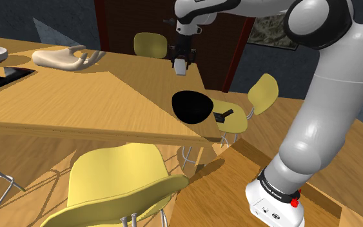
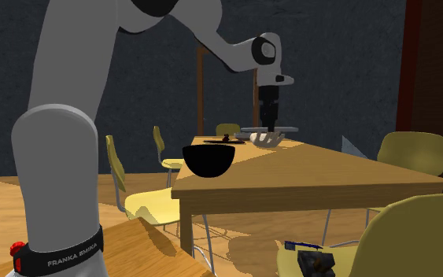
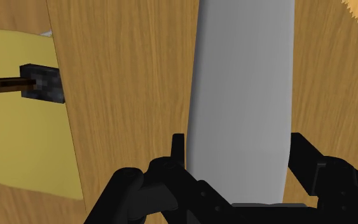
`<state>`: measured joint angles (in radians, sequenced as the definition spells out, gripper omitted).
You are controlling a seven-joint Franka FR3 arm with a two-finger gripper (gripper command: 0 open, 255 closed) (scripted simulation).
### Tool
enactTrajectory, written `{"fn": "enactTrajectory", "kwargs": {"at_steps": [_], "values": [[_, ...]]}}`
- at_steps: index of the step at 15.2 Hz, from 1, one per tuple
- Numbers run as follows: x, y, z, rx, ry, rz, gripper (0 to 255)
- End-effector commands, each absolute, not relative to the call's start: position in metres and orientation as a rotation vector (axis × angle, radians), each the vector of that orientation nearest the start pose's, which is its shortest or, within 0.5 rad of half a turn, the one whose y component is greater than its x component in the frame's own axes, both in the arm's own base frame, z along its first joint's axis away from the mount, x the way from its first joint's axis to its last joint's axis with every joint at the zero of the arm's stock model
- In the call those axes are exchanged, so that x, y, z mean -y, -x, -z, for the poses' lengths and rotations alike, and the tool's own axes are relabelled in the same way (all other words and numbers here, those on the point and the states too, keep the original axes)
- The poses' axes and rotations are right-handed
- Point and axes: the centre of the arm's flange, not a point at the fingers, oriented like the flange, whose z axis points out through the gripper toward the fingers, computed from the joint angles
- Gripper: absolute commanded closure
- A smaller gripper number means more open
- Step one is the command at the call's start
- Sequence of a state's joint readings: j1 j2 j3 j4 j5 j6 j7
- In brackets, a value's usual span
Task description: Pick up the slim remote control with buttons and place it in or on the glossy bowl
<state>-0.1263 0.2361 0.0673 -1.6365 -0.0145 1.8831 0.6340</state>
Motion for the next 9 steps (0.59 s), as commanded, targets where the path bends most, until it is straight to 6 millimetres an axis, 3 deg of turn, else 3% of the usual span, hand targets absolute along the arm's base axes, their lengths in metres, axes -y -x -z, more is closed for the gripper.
{"fn": "enactTrajectory", "kwargs": {"at_steps": [1, 3, 9], "values": [[0.042, -0.634, -0.491, -1.062, 2.952, 0.016, 255], [0.042, -0.634, -0.499, -1.062, 2.952, 0.016, 255], [0.007, -0.563, -0.499, -1.062, 2.952, 0.016, 255]]}}
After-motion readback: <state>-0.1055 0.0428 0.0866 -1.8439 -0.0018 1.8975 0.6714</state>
